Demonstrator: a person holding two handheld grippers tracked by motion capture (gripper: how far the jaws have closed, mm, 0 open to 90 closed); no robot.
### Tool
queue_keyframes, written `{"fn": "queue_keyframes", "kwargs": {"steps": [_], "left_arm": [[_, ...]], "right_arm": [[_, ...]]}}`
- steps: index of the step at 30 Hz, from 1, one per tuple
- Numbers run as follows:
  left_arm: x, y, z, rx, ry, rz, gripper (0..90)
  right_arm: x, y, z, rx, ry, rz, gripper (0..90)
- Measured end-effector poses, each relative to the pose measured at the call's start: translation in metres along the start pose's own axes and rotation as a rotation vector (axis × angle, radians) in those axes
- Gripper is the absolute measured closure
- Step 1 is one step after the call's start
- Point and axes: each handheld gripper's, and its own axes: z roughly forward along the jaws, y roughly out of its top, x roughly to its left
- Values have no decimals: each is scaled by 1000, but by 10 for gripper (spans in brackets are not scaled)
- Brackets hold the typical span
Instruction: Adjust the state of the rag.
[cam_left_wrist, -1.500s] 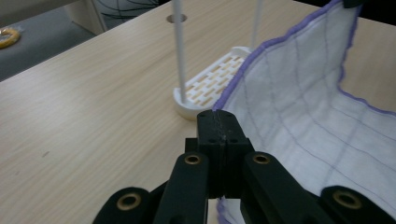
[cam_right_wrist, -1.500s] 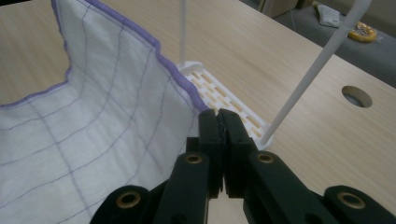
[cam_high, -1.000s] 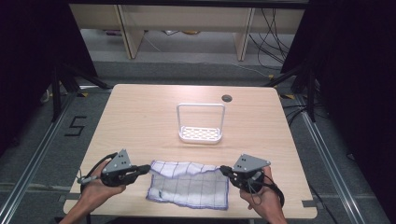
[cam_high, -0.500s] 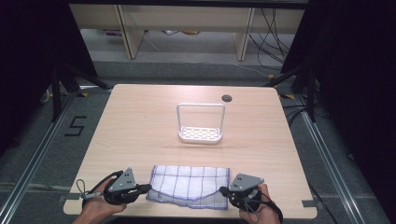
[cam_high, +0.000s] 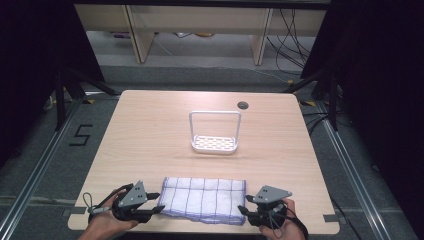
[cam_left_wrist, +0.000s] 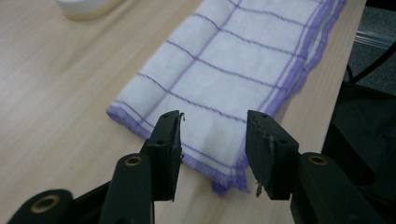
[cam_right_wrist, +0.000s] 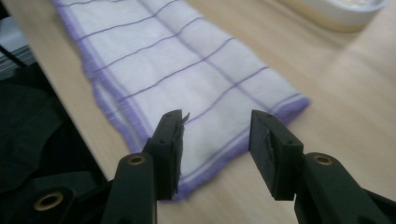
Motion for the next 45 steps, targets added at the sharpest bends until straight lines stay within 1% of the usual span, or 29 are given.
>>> {"fn": "queue_keyframes", "kwargs": {"steps": [1, 2, 3, 4, 5, 6, 7, 8, 10, 11, 13, 14, 18, 19, 21, 23, 26, 29, 31, 33, 34, 35, 36, 37, 38, 39, 40, 41, 45], "left_arm": [[0, 0, 0, 0, 0, 0, 531], [5, 12, 4, 3, 26, 16, 513], [5, 12, 4, 3, 26, 16, 504], [12, 24, 11, 26, 17, 41, 492], [15, 29, 17, 37, 18, 31, 476], [19, 33, 23, 53, 20, 45, 463], [19, 33, 23, 53, 20, 45, 452], [28, 39, 35, 74, 24, 31, 442], [38, 41, 47, 97, 26, 8, 438], [41, 41, 52, 102, 26, -5, 438], [44, 41, 56, 120, 26, -4, 454], [50, 40, 62, 154, 16, -7, 454], [56, 35, 67, 169, 10, -34, 452], [58, 34, 66, 169, 21, -41, 452], [62, 32, 65, 171, 16, -35, 457], [63, 31, 65, 181, 17, -50, 460], [70, 26, 66, 183, 13, -86, 462], [73, 25, 67, 185, 14, -96, 478], [75, 23, 68, 193, 2, -90, 489], [74, 22, 69, 205, -6, -85, 530], [71, 21, 68, 226, -8, -56, 553], [70, 21, 68, 230, -5, -39, 590], [70, 21, 67, 235, -8, -22, 619], [67, 20, 68, 206, -10, -54, 657], [67, 20, 68, 206, -10, -54, 719], [68, 20, 66, 220, -23, -24, 719], [64, 19, 66, 214, -15, -9, 782], [62, 18, 65, 205, -2, -12, 801], [56, 15, 59, 207, -8, -9, 844]], "right_arm": [[0, 0, 0, 0, 0, 0, 557], [-4, 2, -2, 11, -28, 8, 543], [-4, 2, 0, 22, -34, 15, 543], [-4, 1, 1, 40, -41, 20, 541], [-3, 0, 4, 59, -36, 34, 531], [-3, 0, 7, 64, -36, 37, 518], [-3, 0, 7, 64, -36, 37, 518], [-7, 0, 13, 67, -43, 47, 493], [-14, 3, 16, 52, -65, 70, 485], [-17, 5, 17, 60, -69, 88, 489], [-21, 7, 19, 50, -82, 85, 498], [-28, 11, 23, 53, -94, 87, 522], [-41, 19, 34, 57, -93, 95, 542], [-43, 20, 36, 61, -93, 91, 543], [-47, 24, 41, 74, -88, 94, 542], [-47, 26, 44, 63, -90, 113, 542], [-52, 30, 49, 83, -74, 115, 542], [-51, 30, 53, 70, -78, 120, 542], [-52, 30, 58, 96, -66, 87, 550], [-52, 29, 62, 90, -67, 88, 567], [-52, 29, 66, 135, -59, 101, 608], [-54, 28, 68, 151, -56, 75, 635], [-53, 28, 71, 144, -58, 80, 670], [-54, 28, 72, 143, -55, 49, 719], [-53, 30, 71, 156, -48, 58, 758], [-53, 30, 71, 156, -48, 58, 758], [-53, 31, 73, 158, -45, 30, 820], [-54, 32, 74, 161, -44, 26, 839], [-55, 37, 79, 161, -46, 1, 863]]}}
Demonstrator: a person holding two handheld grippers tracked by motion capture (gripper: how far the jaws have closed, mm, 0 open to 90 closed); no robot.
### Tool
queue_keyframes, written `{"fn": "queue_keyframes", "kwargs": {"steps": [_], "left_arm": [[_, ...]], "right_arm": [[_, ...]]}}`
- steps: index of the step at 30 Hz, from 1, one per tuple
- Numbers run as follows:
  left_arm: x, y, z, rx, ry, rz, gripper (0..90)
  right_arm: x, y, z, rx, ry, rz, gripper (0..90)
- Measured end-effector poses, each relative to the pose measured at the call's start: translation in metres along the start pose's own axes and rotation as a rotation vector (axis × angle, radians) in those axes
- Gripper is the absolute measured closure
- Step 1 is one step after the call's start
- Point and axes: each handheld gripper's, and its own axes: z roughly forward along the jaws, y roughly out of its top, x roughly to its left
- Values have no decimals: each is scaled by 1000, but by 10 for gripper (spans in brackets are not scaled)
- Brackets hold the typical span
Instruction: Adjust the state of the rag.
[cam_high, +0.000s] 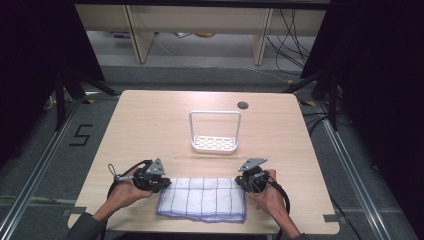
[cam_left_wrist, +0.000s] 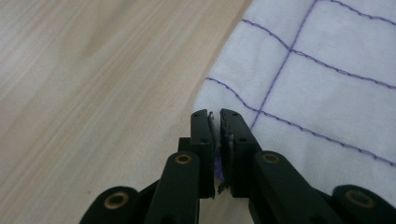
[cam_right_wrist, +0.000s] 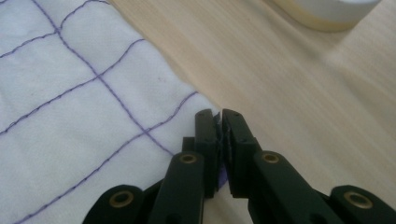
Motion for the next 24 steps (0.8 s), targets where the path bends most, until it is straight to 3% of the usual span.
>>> {"fn": "queue_keyframes", "kwargs": {"steps": [1, 4, 9, 12, 13, 16, 17, 18, 19, 22, 23, 24], "left_arm": [[-5, -6, -4, -11, -5, -26, 847], [-11, -14, -11, -12, -33, -11, 851], [-38, -34, -31, -26, -54, -15, 852], [-57, -43, -37, -56, -93, -31, 852], [-68, -47, -39, -78, -122, -23, 849], [-79, -49, -39, -98, -149, -46, 846], [-84, -48, -38, -93, -160, -15, 843], [-84, -48, -38, -93, -160, -15, 835], [-89, -46, -38, -93, -195, -35, 823], [-88, -44, -39, -107, -196, -26, 730], [-84, -42, -43, -119, -190, -21, 676], [-84, -42, -43, -119, -190, -21, 627]], "right_arm": [[0, 7, 5, 3, -15, -25, 866], [-1, 16, 9, 8, -18, -50, 868], [3, 55, 33, -11, -16, -124, 869], [9, 77, 48, 3, 1, -190, 869], [14, 91, 59, 4, 20, -241, 869], [20, 102, 69, -11, 45, -273, 868], [27, 113, 77, -2, 54, -299, 867], [27, 113, 77, -2, 54, -299, 867], [32, 121, 84, -4, 49, -328, 857], [35, 127, 88, -19, 56, -312, 790], [37, 129, 85, -51, 40, -244, 659], [36, 130, 81, -47, 40, -232, 611]]}}
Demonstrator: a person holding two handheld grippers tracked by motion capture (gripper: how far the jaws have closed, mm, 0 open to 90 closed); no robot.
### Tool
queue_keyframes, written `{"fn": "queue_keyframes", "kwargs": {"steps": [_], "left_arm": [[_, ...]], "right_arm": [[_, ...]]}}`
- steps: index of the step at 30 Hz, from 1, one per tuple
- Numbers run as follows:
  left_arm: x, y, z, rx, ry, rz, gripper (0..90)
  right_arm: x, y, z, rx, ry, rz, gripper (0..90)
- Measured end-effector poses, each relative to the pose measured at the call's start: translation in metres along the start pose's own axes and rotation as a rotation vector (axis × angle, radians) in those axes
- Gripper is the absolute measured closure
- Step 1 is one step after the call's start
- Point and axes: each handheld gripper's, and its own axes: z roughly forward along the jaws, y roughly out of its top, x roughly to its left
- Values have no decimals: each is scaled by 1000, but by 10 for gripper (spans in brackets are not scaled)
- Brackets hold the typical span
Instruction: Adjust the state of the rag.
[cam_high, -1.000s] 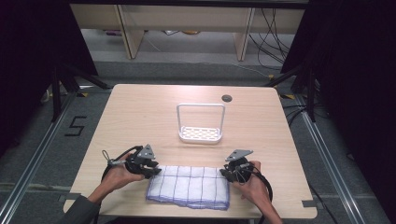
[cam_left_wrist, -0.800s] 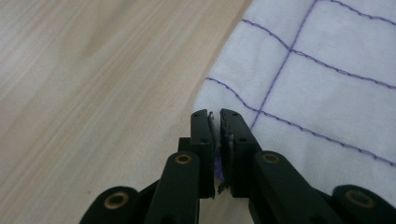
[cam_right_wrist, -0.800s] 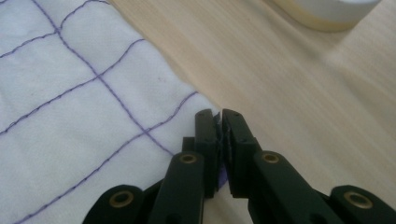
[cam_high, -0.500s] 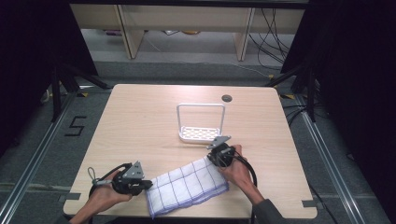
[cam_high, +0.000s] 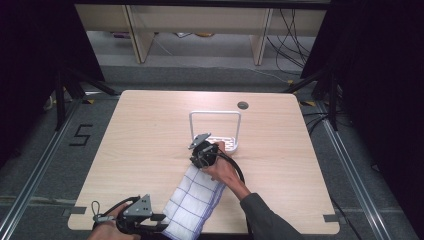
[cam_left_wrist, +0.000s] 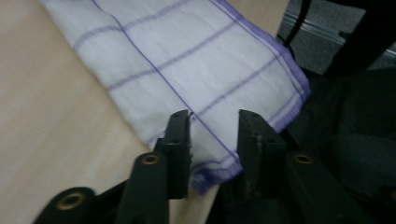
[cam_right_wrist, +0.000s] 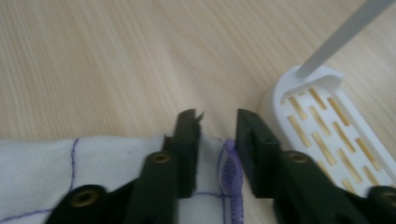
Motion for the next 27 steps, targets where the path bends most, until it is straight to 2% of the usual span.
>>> {"fn": "queue_keyframes", "kwargs": {"steps": [1, 2, 3, 4, 5, 6, 7, 8, 9, 10, 11, 12, 13, 15, 16, 17, 18, 19, 21, 22, 23, 24, 25, 26, 27], "left_arm": [[1, 1, -3, -43, 18, -28, 627], [5, 4, -6, -61, 33, -26, 555], [10, 6, -8, -78, 43, -45, 555], [16, 10, -11, -83, 62, -42, 525], [30, 18, -11, -111, 95, -71, 504], [30, 18, -11, -111, 95, -71, 481], [35, 21, -9, -128, 98, -89, 470], [51, 32, -4, -131, 135, -115, 462], [51, 32, -4, -131, 135, -115, 447], [59, 38, -1, -127, 139, -123, 447], [70, 46, 5, -123, 135, -143, 431], [77, 52, 10, -127, 138, -149, 420], [82, 56, 13, -113, 136, -151, 405], [94, 67, 21, -105, 147, -154, 384], [97, 72, 25, -116, 139, -155, 378], [101, 77, 30, -106, 135, -166, 375], [105, 81, 33, -101, 128, -160, 371], [114, 90, 44, -83, 132, -179, 370], [123, 96, 53, -50, 109, -185, 365], [123, 96, 53, -50, 109, -185, 364], [126, 99, 57, -51, 110, -194, 364], [129, 101, 61, -52, 111, -207, 367], [133, 104, 68, -43, 110, -215, 367], [133, 104, 68, -43, 110, -215, 368], [135, 105, 71, -42, 116, -221, 378]], "right_arm": [[0, 0, 0, 0, 0, 0, 611], [1, -4, -15, -42, -17, 47, 556], [1, -4, -15, -42, -17, 47, 556], [0, -12, -30, -61, -10, 64, 524], [-1, -16, -36, -62, -17, 77, 511], [-1, -25, -47, -49, -44, 140, 497], [-2, -31, -51, -48, -53, 154, 487], [-4, -39, -55, -52, -71, 155, 475], [-4, -39, -55, -52, -71, 155, 475], [-5, -48, -62, -20, -61, 184, 459], [-4, -56, -66, -32, -75, 229, 461], [-5, -66, -71, -33, -69, 266, 448], [-5, -71, -76, -5, -67, 279, 441], [-6, -80, -82, -20, -65, 297, 436], [-6, -84, -83, -38, -71, 308, 429], [-7, -89, -87, -26, -62, 326, 417], [-7, -91, -87, -30, -69, 337, 412], [-6, -93, -87, -41, -66, 359, 402], [-8, -96, -84, -70, -75, 340, 398], [-8, -96, -84, -70, -75, 340, 398], [-8, -95, -85, -54, -61, 356, 397], [-8, -95, -84, -37, -64, 343, 397], [-6, -95, -80, -43, -74, 358, 397], [-6, -95, -80, -43, -74, 358, 397], [-7, -94, -79, -18, -57, 352, 396]]}}
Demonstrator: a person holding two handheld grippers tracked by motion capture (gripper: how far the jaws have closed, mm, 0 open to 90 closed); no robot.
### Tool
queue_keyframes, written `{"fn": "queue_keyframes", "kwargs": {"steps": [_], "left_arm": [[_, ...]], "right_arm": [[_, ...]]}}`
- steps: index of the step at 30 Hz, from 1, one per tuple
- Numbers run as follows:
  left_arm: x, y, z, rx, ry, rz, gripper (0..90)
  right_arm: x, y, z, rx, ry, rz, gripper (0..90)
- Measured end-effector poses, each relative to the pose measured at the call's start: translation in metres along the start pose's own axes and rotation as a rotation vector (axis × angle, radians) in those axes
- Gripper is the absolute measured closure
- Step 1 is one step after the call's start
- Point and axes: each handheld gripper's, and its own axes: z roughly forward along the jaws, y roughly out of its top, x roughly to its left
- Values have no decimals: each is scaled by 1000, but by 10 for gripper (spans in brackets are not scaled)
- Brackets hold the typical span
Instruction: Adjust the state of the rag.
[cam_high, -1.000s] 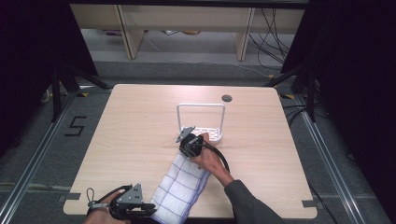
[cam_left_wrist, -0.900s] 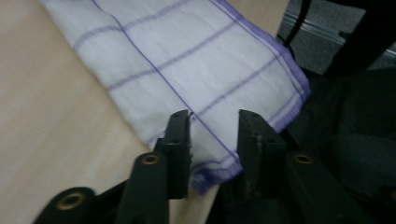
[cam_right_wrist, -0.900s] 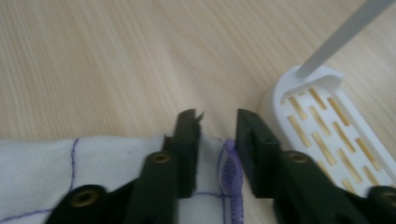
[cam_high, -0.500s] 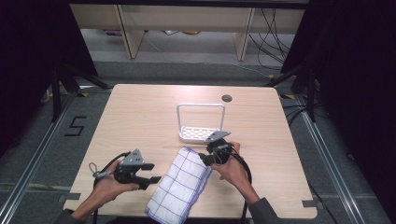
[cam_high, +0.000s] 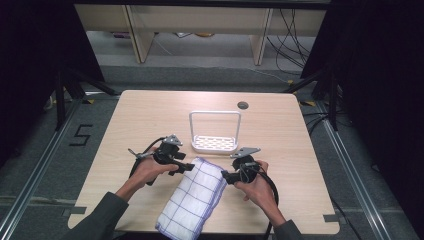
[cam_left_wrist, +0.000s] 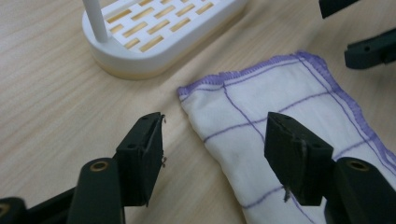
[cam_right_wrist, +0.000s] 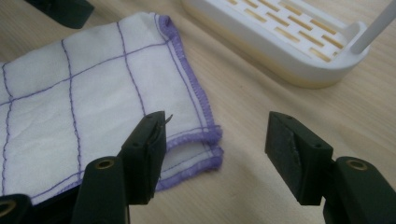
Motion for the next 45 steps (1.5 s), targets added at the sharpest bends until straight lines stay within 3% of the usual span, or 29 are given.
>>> {"fn": "queue_keyframes", "kwargs": {"steps": [2, 3, 4, 5, 6, 9, 10, 11, 15, 16, 17, 20, 21, 22, 25, 27, 31, 32, 34, 45], "left_arm": [[2, 3, 7, 0, -10, -17, 385], [2, 3, 7, 0, -10, -17, 386], [5, 4, 9, 31, -1, 1, 390], [5, 4, 9, 31, -1, 1, 392], [4, 5, 12, 5, -1, -30, 392], [7, 6, 12, 25, 11, -18, 405], [6, 6, 15, 5, 14, -46, 405], [8, 8, 16, 30, 16, -22, 410], [5, 11, 21, 25, 19, -29, 427], [7, 12, 23, 57, 19, 0, 435], [7, 12, 25, 60, 24, -2, 438], [6, 12, 30, 81, 30, 7, 458], [5, 12, 32, 67, 30, -10, 461], [6, 12, 32, 85, 29, 11, 463], [4, 12, 35, 75, 28, 8, 501], [5, 13, 35, 88, 31, 30, 518], [4, 14, 37, 85, 28, 39, 552], [2, 14, 38, 79, 37, 42, 569], [2, 14, 38, 86, 35, 53, 577], [-1, 15, 39, 90, 37, 73, 674]], "right_arm": [[2, 0, 4, -2, 6, 2, 391], [4, 0, 5, 25, 10, 5, 388], [4, 0, 6, 27, 15, -3, 388], [4, 0, 6, 27, 15, -3, 388], [6, -1, 9, 19, 5, -7, 390], [5, 0, 11, 36, -7, -6, 390], [5, 0, 11, 40, -5, -8, 390], [4, 0, 12, 38, -7, -23, 391], [3, 0, 12, 30, -4, -33, 391], [2, 0, 12, 28, -3, -30, 391], [3, 0, 14, 5, -13, -21, 391], [2, 0, 13, 30, -15, -27, 395], [2, 0, 14, 26, -16, -41, 396], [2, 0, 14, 29, -18, -55, 399], [3, 0, 14, 37, -17, -45, 404], [5, 0, 17, 63, -12, -30, 419], [6, -1, 20, 76, -17, -51, 445], [5, -2, 23, 78, -24, -78, 458], [6, -3, 23, 84, -21, -43, 472], [6, -3, 23, 74, 15, -44, 582]]}}
